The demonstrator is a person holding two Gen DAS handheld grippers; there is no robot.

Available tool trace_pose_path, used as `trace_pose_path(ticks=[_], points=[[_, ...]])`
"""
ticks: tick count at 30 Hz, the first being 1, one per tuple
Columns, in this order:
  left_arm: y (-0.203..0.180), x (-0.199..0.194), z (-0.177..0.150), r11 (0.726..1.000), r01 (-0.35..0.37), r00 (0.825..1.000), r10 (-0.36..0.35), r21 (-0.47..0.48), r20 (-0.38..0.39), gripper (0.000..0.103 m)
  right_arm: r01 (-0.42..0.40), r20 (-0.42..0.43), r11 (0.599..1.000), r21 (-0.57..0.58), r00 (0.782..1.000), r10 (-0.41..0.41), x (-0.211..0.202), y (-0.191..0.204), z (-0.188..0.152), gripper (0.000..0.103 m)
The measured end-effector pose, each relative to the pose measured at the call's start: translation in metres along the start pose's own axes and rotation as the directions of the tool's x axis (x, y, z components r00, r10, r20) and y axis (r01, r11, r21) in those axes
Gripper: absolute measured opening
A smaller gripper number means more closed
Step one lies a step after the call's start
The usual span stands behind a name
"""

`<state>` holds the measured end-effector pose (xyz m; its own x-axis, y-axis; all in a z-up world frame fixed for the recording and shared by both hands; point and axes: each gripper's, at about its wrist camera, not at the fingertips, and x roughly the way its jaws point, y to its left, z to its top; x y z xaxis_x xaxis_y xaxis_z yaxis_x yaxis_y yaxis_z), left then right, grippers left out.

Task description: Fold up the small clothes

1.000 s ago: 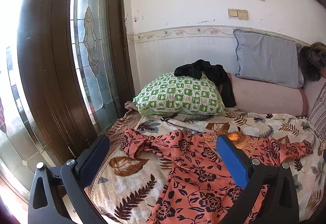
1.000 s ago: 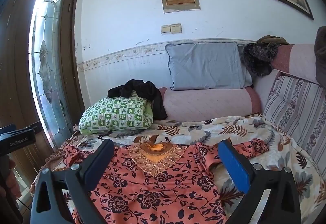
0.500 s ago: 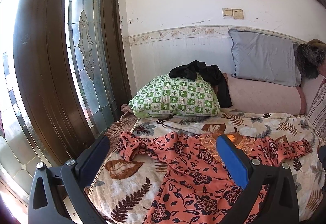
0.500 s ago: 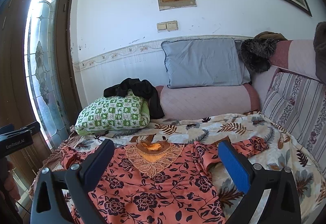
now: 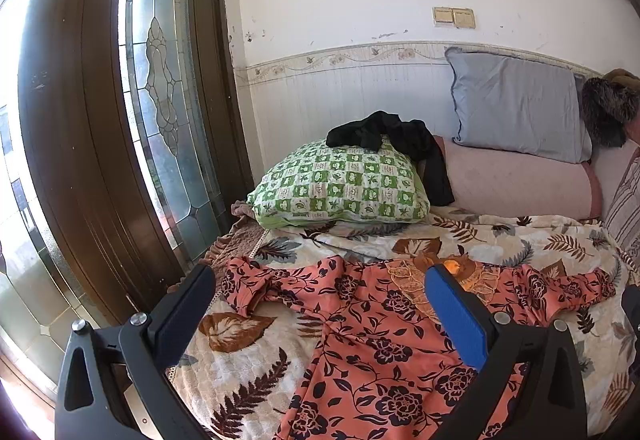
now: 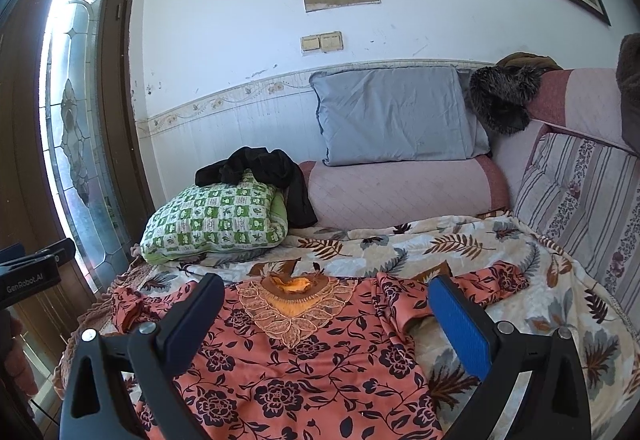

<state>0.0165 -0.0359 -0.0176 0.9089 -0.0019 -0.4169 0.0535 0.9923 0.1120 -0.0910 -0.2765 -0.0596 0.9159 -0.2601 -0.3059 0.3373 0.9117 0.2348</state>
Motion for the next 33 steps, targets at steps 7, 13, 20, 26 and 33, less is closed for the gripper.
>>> trace_pose_path(ticks=[7, 13, 20, 26, 33], points=[[0.0, -0.004, 0.0, 1.0, 0.002, 1.0, -0.002, 0.002, 0.006, 0.103, 0.007, 0.01, 1.0, 0.006, 1.0, -0.007, -0.007, -0.002, 0.002, 0.103], [0.003, -0.017, -0.001, 1.0, 0.004, 1.0, -0.004, -0.001, 0.026, 0.103, 0.013, 0.026, 1.0, 0.011, 1.0, -0.013, -0.021, -0.004, 0.006, 0.103], [-0.001, -0.019, -0.002, 1.0, 0.01, 0.999, -0.01, 0.004, 0.032, 0.103, 0.031, 0.033, 1.0, 0.005, 0.999, -0.031, -0.024, -0.004, 0.013, 0.103], [-0.011, -0.004, 0.001, 1.0, 0.009, 1.0, -0.01, 0.014, 0.023, 0.103, 0.042, 0.027, 0.999, 0.006, 0.999, -0.042, -0.006, -0.008, 0.017, 0.103], [-0.033, 0.025, 0.006, 0.999, -0.003, 1.0, 0.002, 0.035, 0.01, 0.103, 0.041, 0.005, 0.999, 0.019, 0.999, -0.041, 0.035, -0.015, 0.016, 0.103]])
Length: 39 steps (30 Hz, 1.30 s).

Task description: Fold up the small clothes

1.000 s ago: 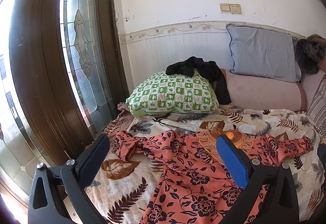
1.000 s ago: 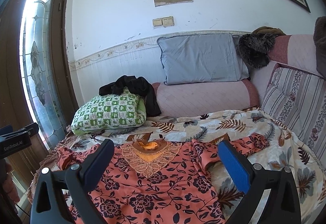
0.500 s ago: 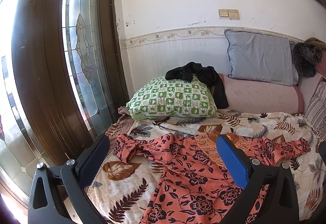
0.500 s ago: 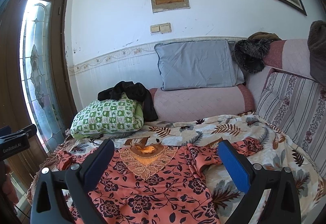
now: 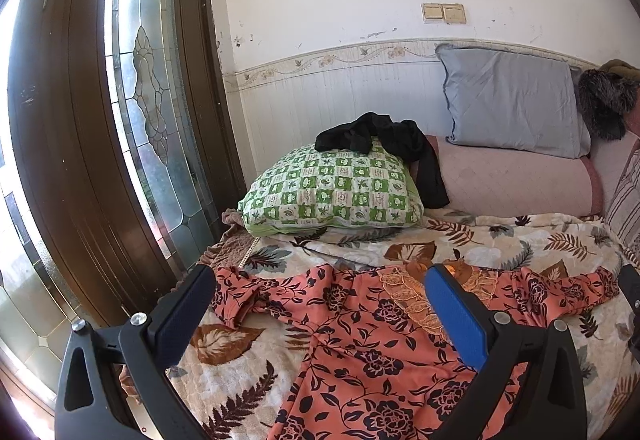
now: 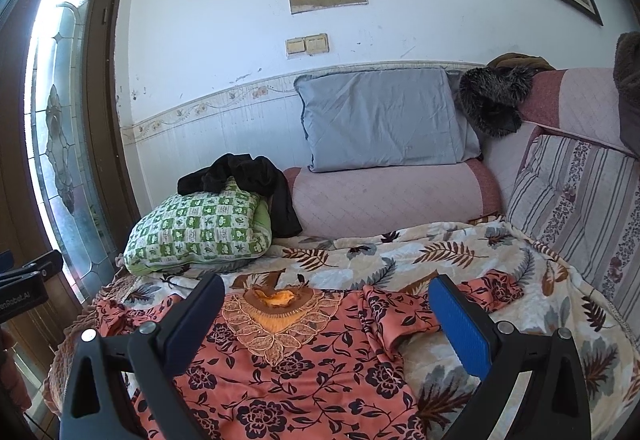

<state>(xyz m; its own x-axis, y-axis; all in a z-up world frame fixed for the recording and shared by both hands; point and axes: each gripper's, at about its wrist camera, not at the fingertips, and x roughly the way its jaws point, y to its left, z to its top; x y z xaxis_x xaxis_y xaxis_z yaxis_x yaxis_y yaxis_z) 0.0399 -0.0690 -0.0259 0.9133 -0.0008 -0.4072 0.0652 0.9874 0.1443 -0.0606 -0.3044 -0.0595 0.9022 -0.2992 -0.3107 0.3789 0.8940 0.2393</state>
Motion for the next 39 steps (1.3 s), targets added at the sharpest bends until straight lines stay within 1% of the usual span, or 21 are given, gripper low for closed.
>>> trace_pose_path(ticks=[7, 9, 12, 14, 15, 16, 17, 19, 20, 21, 22, 23, 25, 27, 29, 30, 31, 33, 35, 38, 39], points=[[-0.03, 0.05, -0.005, 1.0, 0.015, 0.999, -0.014, 0.022, -0.04, 0.103, 0.016, -0.034, 0.998, 0.066, 0.999, -0.014, 0.054, -0.028, -0.003, 0.103], [-0.041, 0.074, -0.011, 0.999, 0.022, 0.998, -0.021, 0.027, -0.063, 0.103, 0.012, -0.036, 0.996, 0.084, 0.999, -0.009, 0.074, -0.047, -0.004, 0.103], [-0.058, 0.121, -0.029, 0.998, 0.057, 0.99, -0.055, 0.013, -0.127, 0.103, -0.02, -0.095, 0.988, 0.154, 0.995, 0.035, 0.117, -0.095, -0.009, 0.103], [-0.069, 0.154, -0.045, 0.997, 0.077, 0.981, -0.078, -0.009, -0.178, 0.103, -0.059, -0.162, 0.945, 0.321, 0.98, 0.116, 0.147, -0.152, -0.02, 0.103], [-0.073, 0.169, -0.054, 0.996, 0.083, 0.975, -0.084, -0.016, -0.207, 0.103, -0.061, -0.199, 0.907, 0.416, 0.967, 0.157, 0.162, -0.18, -0.028, 0.103], [-0.078, 0.183, -0.065, 0.996, 0.091, 0.969, -0.092, -0.017, -0.23, 0.103, -0.032, -0.234, 0.859, 0.51, 0.956, 0.174, 0.176, -0.211, -0.039, 0.102], [-0.083, 0.195, -0.074, 0.995, 0.097, 0.965, -0.095, -0.005, -0.245, 0.103, 0.018, -0.252, 0.797, 0.603, 0.953, 0.17, 0.187, -0.242, -0.052, 0.1], [-0.091, 0.216, -0.089, 0.996, 0.075, 0.96, -0.058, 0.053, -0.275, 0.103, 0.074, -0.262, 0.675, 0.734, 0.948, 0.182, 0.204, -0.29, -0.078, 0.09], [-0.093, 0.225, -0.095, 0.996, 0.06, 0.956, -0.037, 0.072, -0.291, 0.103, 0.093, -0.275, 0.631, 0.77, 0.941, 0.197, 0.213, -0.306, -0.09, 0.084], [-0.094, 0.232, -0.099, 0.996, 0.052, 0.953, -0.026, 0.076, -0.303, 0.103, 0.111, -0.295, 0.607, 0.787, 0.932, 0.211, 0.222, -0.317, -0.098, 0.076], [-0.094, 0.237, -0.103, 0.996, 0.047, 0.951, -0.022, 0.075, -0.309, 0.103, 0.137, -0.319, 0.6, 0.788, 0.924, 0.208, 0.23, -0.324, -0.103, 0.073], [-0.093, 0.24, -0.106, 0.996, 0.045, 0.951, -0.02, 0.076, -0.31, 0.103, 0.166, -0.337, 0.596, 0.785, 0.923, 0.186, 0.236, -0.33, -0.107, 0.069], [-0.095, 0.244, -0.111, 0.995, 0.034, 0.956, -0.004, 0.098, -0.294, 0.103, 0.212, -0.357, 0.603, 0.769, 0.925, 0.13, 0.247, -0.34, -0.109, 0.067], [-0.099, 0.246, -0.113, 0.992, 0.026, 0.957, 0.011, 0.124, -0.29, 0.103, 0.261, -0.393, 0.597, 0.759, 0.914, 0.1, 0.259, -0.349, -0.113, 0.062], [-0.102, 0.247, -0.113, 0.992, 0.038, 0.958, -0.001, 0.122, -0.285, 0.103, 0.313, -0.423, 0.57, 0.76, 0.904, 0.069, 0.266, -0.36, -0.119, 0.06], [-0.104, 0.247, -0.113, 0.992, 0.042, 0.96, -0.006, 0.121, -0.279, 0.103, 0.345, -0.44, 0.549, 0.762, 0.897, 0.047, 0.268, -0.366, -0.125, 0.061], [-0.106, 0.247, -0.112, 0.991, 0.043, 0.962, -0.008, 0.124, -0.272, 0.103, 0.359, -0.441, 0.521, 0.774, 0.897, 0.038, 0.27, -0.372, -0.129, 0.06], [-0.11, 0.246, -0.112, 0.991, 0.04, 0.969, -0.006, 0.131, -0.248, 0.103, 0.336, -0.402, 0.468, 0.817, 0.915, 0.045, 0.266, -0.38, -0.131, 0.06], [-0.113, 0.245, -0.111, 0.99, 0.035, 0.973, -0.002, 0.135, -0.232, 0.103, 0.336, -0.391, 0.463, 0.82, 0.92, 0.025, 0.266, -0.387, -0.128, 0.061], [-0.116, 0.248, -0.11, 0.991, 0.038, 0.971, -0.006, 0.129, -0.24, 0.103, 0.297, -0.357, 0.436, 0.849, 0.932, 0.059, 0.279, -0.399, -0.137, 0.062], [-0.117, 0.249, -0.111, 0.991, 0.036, 0.969, -0.003, 0.13, -0.245, 0.103, 0.288, -0.346, 0.438, 0.852, 0.937, 0.056, 0.281, -0.4, -0.136, 0.061]])
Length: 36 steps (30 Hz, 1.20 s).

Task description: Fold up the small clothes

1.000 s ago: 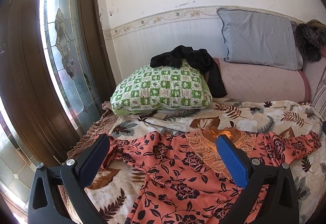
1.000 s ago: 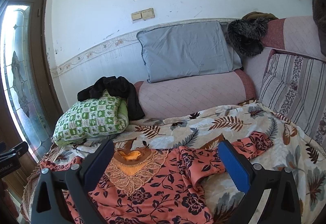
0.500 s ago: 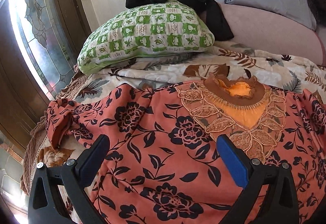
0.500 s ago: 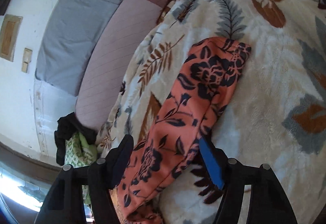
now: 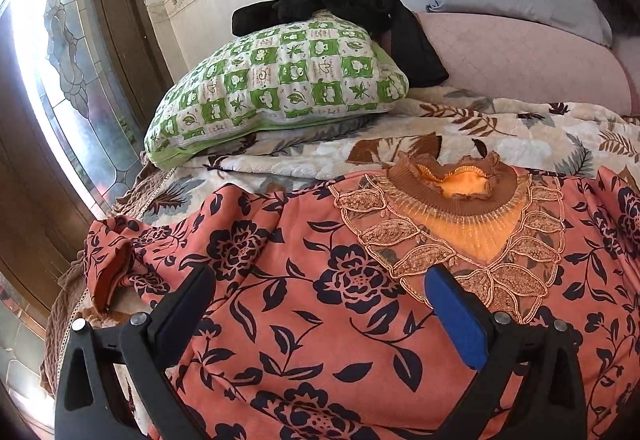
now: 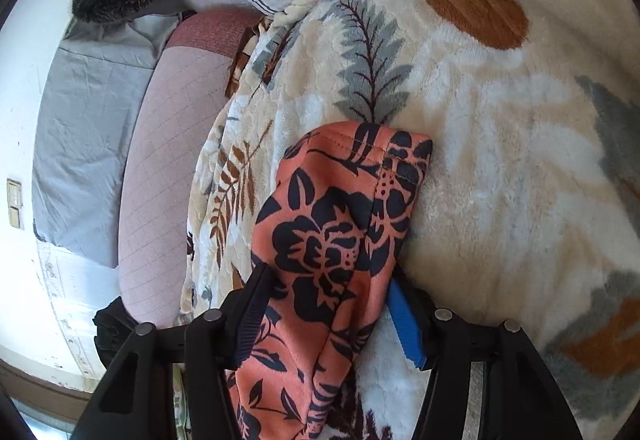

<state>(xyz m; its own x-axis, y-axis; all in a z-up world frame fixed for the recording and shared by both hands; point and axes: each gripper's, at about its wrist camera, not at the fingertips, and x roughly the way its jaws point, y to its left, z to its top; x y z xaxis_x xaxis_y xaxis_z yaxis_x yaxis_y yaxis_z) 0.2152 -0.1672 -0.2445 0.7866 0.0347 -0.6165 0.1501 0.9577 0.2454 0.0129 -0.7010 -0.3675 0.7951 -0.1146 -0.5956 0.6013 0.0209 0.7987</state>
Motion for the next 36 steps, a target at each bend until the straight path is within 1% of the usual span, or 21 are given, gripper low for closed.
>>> trace_pose_path(ticks=[1, 2, 3, 5, 6, 9, 11, 14, 17, 20, 22, 25, 26, 27, 28, 29, 30, 31, 33, 34, 36], points=[[-0.001, 0.001, 0.0, 1.0, -0.001, 1.0, 0.001, 0.002, -0.005, 0.103, -0.005, 0.003, 1.0, -0.01, 1.0, 0.005, 0.002, 0.003, 0.001, 0.059], [-0.001, 0.002, 0.0, 1.0, -0.002, 1.0, 0.002, 0.004, -0.007, 0.103, -0.011, 0.009, 1.0, -0.029, 1.0, 0.011, 0.003, 0.008, 0.003, 0.039], [0.0, 0.002, 0.0, 1.0, -0.005, 1.0, 0.005, 0.003, -0.007, 0.103, -0.013, 0.009, 0.998, -0.059, 1.0, 0.013, 0.005, 0.012, 0.003, 0.015], [0.004, 0.002, 0.001, 1.0, -0.014, 1.0, 0.014, -0.007, -0.003, 0.103, 0.019, 0.042, 0.996, -0.092, 0.999, -0.016, 0.001, 0.022, -0.004, 0.013], [0.008, 0.002, 0.002, 1.0, -0.016, 1.0, 0.016, -0.018, -0.002, 0.103, 0.0, 0.053, 0.994, -0.108, 0.999, 0.006, -0.003, 0.028, -0.007, 0.012], [0.024, 0.001, 0.007, 0.997, -0.029, 1.0, 0.029, -0.066, 0.0, 0.103, -0.097, 0.082, 0.974, -0.203, 0.99, 0.116, -0.026, 0.074, -0.019, 0.012], [0.038, 0.001, 0.01, 0.994, -0.041, 0.999, 0.041, -0.101, -0.001, 0.103, -0.182, 0.07, 0.942, -0.283, 0.975, 0.21, -0.045, 0.112, -0.038, 0.012], [0.065, -0.001, 0.013, 0.985, -0.08, 0.997, 0.08, -0.151, -0.003, 0.103, -0.303, -0.024, 0.878, -0.37, 0.948, 0.317, -0.063, 0.169, -0.081, 0.012], [0.094, 0.0, 0.011, 0.972, -0.138, 0.99, 0.14, -0.19, -0.006, 0.103, -0.416, -0.157, 0.799, -0.434, 0.908, 0.388, -0.07, 0.217, -0.144, 0.012], [0.125, 0.001, 0.006, 0.955, -0.194, 0.981, 0.194, -0.225, -0.023, 0.103, -0.499, -0.292, 0.732, -0.465, 0.866, 0.405, -0.062, 0.25, -0.213, 0.012], [0.146, 0.003, 0.001, 0.941, -0.223, 0.975, 0.218, -0.254, -0.048, 0.103, -0.546, -0.385, 0.694, -0.469, 0.834, 0.396, -0.05, 0.265, -0.263, 0.012], [0.174, 0.006, -0.006, 0.918, -0.239, 0.971, 0.223, -0.317, -0.086, 0.103, -0.6, -0.533, 0.638, -0.482, 0.779, 0.33, -0.023, 0.278, -0.339, 0.017], [0.182, 0.006, -0.008, 0.909, -0.245, 0.97, 0.225, -0.338, -0.095, 0.103, -0.612, -0.589, 0.623, -0.487, 0.757, 0.283, -0.012, 0.28, -0.365, 0.028], [0.189, 0.006, -0.01, 0.9, -0.249, 0.968, 0.228, -0.359, -0.102, 0.103, -0.63, -0.643, 0.61, -0.48, 0.726, 0.244, -0.003, 0.28, -0.387, 0.056], [0.195, 0.005, -0.012, 0.891, -0.253, 0.967, 0.23, -0.377, -0.108, 0.103, -0.65, -0.693, 0.608, -0.455, 0.688, 0.217, 0.007, 0.278, -0.404, 0.073], [0.2, 0.005, -0.013, 0.882, -0.256, 0.967, 0.23, -0.395, -0.113, 0.103, -0.669, -0.718, 0.617, -0.415, 0.657, 0.23, 0.01, 0.272, -0.414, 0.088], [0.203, 0.006, -0.015, 0.876, -0.255, 0.967, 0.225, -0.41, -0.12, 0.103, -0.681, -0.723, 0.621, -0.388, 0.643, 0.253, 0.01, 0.266, -0.419, 0.088], [0.206, 0.007, -0.016, 0.871, -0.248, 0.969, 0.215, -0.424, -0.125, 0.103, -0.684, -0.724, 0.617, -0.39, 0.641, 0.254, 0.008, 0.263, -0.421, 0.088], [0.206, 0.009, -0.016, 0.868, -0.221, 0.975, 0.183, -0.445, -0.128, 0.103, -0.673, -0.713, 0.611, -0.417, 0.659, 0.238, 0.005, 0.257, -0.413, 0.088], [0.204, 0.01, -0.016, 0.871, -0.205, 0.978, 0.166, -0.447, -0.126, 0.103, -0.66, -0.694, 0.615, -0.432, 0.679, 0.24, 0.001, 0.255, -0.406, 0.088], [0.197, 0.013, -0.013, 0.883, -0.168, 0.985, 0.127, -0.439, -0.121, 0.103, -0.601, -0.622, 0.63, -0.492, 0.749, 0.228, -0.02, 0.241, -0.39, 0.088]])
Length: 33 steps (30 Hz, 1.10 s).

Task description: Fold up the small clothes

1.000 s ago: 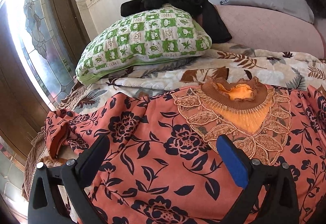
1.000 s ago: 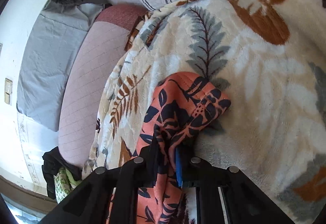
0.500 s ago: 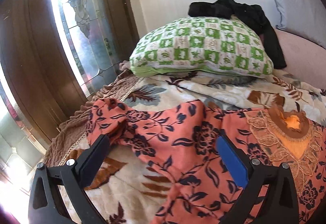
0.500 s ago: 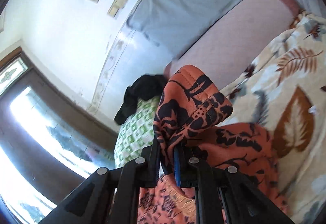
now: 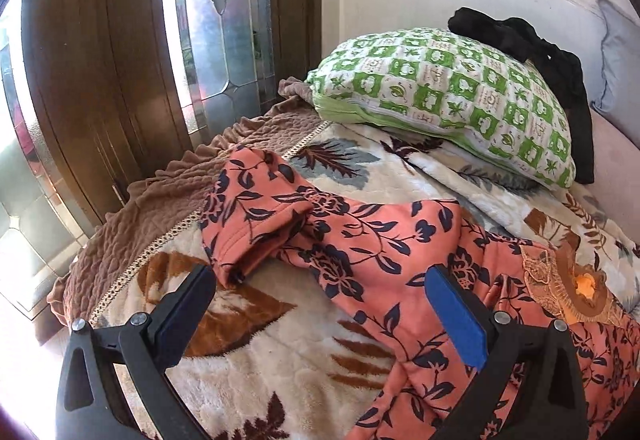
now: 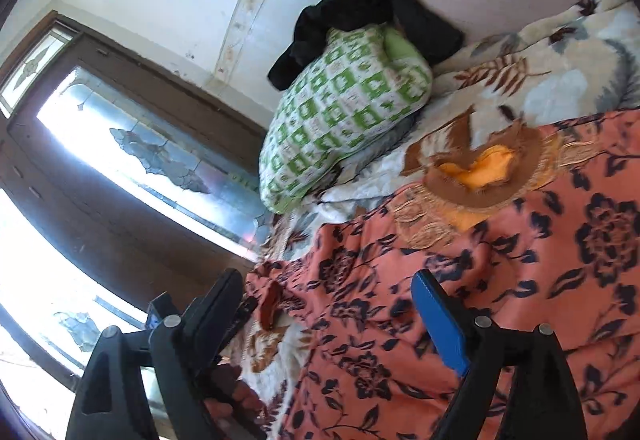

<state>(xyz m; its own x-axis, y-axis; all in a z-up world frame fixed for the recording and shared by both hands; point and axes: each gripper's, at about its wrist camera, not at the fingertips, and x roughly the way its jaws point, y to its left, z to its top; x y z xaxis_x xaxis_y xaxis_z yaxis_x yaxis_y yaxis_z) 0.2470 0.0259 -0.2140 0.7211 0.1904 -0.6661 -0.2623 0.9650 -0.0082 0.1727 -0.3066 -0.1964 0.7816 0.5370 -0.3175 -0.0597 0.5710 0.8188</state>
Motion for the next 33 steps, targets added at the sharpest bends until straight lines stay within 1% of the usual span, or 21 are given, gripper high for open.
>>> trace_pose_path(ticks=[2, 3, 4, 5, 7, 8, 9, 11, 14, 16, 17, 18, 20, 21, 23, 24, 25, 26, 29, 30, 33], points=[[-0.009, 0.001, -0.001, 0.999, 0.027, 1.0, -0.027, 0.017, -0.005, 0.103, 0.115, 0.041, 0.993, 0.004, 0.992, -0.115, -0.023, -0.015, 0.001, 0.087], [-0.014, 0.001, -0.002, 0.999, 0.041, 0.999, -0.041, 0.027, 0.001, 0.103, 0.165, 0.049, 0.986, 0.005, 0.985, -0.165, -0.032, -0.021, 0.003, 0.083], [-0.02, 0.0, -0.002, 0.997, 0.061, 0.998, -0.062, 0.041, 0.007, 0.103, 0.206, 0.054, 0.978, 0.003, 0.977, -0.206, -0.04, -0.028, 0.004, 0.079], [-0.028, 0.0, -0.003, 0.994, 0.089, 0.996, -0.09, 0.063, 0.008, 0.103, 0.243, 0.059, 0.97, 0.004, 0.968, -0.242, -0.048, -0.036, 0.003, 0.072], [-0.044, 0.002, -0.005, 0.98, 0.17, 0.985, -0.17, 0.104, -0.014, 0.1, 0.305, 0.055, 0.952, 0.031, 0.951, -0.306, -0.062, -0.054, 0.001, 0.063], [-0.052, 0.005, -0.007, 0.969, 0.218, 0.976, -0.215, 0.114, -0.04, 0.094, 0.328, 0.048, 0.943, 0.049, 0.943, -0.331, -0.066, -0.063, 0.001, 0.055], [-0.059, 0.01, -0.009, 0.958, 0.263, 0.964, -0.255, 0.118, -0.073, 0.088, 0.352, 0.04, 0.934, 0.067, 0.934, -0.355, -0.068, -0.073, 0.001, 0.052], [-0.074, 0.021, -0.013, 0.939, 0.318, 0.944, -0.3, 0.128, -0.138, 0.086, 0.389, 0.013, 0.915, 0.109, 0.92, -0.393, -0.069, -0.092, 0.006, 0.052], [-0.091, 0.034, -0.022, 0.937, 0.307, 0.943, -0.276, 0.168, -0.186, 0.086, 0.406, -0.034, 0.895, 0.184, 0.913, -0.407, -0.072, -0.12, 0.011, 0.05], [-0.099, 0.041, -0.025, 0.924, 0.33, 0.932, -0.288, 0.193, -0.218, 0.086, 0.401, -0.032, 0.888, 0.224, 0.914, -0.404, -0.077, -0.134, 0.013, 0.05], [-0.104, 0.043, -0.028, 0.914, 0.349, 0.924, -0.298, 0.208, -0.239, 0.072, 0.394, -0.028, 0.888, 0.238, 0.917, -0.399, -0.079, -0.139, 0.014, 0.049], [-0.108, 0.046, -0.032, 0.901, 0.374, 0.911, -0.313, 0.221, -0.268, 0.043, 0.388, -0.026, 0.888, 0.248, 0.919, -0.394, -0.08, -0.143, 0.015, 0.048], [-0.116, 0.056, -0.04, 0.873, 0.436, 0.871, -0.348, 0.219, -0.347, 0.02, 0.378, -0.032, 0.888, 0.262, 0.923, -0.384, -0.079, -0.15, 0.016, 0.047], [-0.119, 0.06, -0.043, 0.869, 0.445, 0.861, -0.35, 0.214, -0.368, 0.018, 0.377, -0.04, 0.887, 0.265, 0.924, -0.381, -0.077, -0.153, 0.016, 0.047], [-0.121, 0.063, -0.046, 0.872, 0.442, 0.862, -0.346, 0.213, -0.371, 0.014, 0.389, -0.07, 0.881, 0.27, 0.92, -0.385, -0.068, -0.16, 0.014, 0.047], [-0.119, 0.063, -0.044, 0.872, 0.45, 0.856, -0.359, 0.195, -0.371, 0.008, 0.416, -0.107, 0.869, 0.268, 0.909, -0.402, -0.061, -0.166, 0.011, 0.046], [-0.116, 0.062, -0.041, 0.87, 0.464, 0.847, -0.38, 0.167, -0.371, 0.006, 0.449, -0.148, 0.853, 0.265, 0.893, -0.424, -0.053, -0.172, 0.009, 0.044], [-0.11, 0.062, -0.037, 0.864, 0.485, 0.833, -0.41, 0.132, -0.371, 0.005, 0.462, -0.154, 0.847, 0.263, 0.887, -0.436, -0.049, -0.175, 0.007, 0.039], [-0.093, 0.059, -0.024, 0.848, 0.53, 0.797, -0.487, 0.027, -0.359, 0.005, 0.488, -0.145, 0.843, 0.225, 0.873, -0.466, -0.048, -0.167, 0.01, 0.039], [-0.089, 0.057, -0.02, 0.843, 0.537, 0.793, -0.501, 0.009, -0.346, 0.005, 0.497, -0.146, 0.841, 0.213, 0.867, -0.476, -0.047, -0.165, 0.009, 0.039], [-0.079, 0.047, -0.01, 0.842, 0.539, 0.804, -0.515, 0.002, -0.297, 0.003, 0.52, -0.137, 0.833, 0.186, 0.854, -0.502, -0.044, -0.161, 0.008, 0.039]])
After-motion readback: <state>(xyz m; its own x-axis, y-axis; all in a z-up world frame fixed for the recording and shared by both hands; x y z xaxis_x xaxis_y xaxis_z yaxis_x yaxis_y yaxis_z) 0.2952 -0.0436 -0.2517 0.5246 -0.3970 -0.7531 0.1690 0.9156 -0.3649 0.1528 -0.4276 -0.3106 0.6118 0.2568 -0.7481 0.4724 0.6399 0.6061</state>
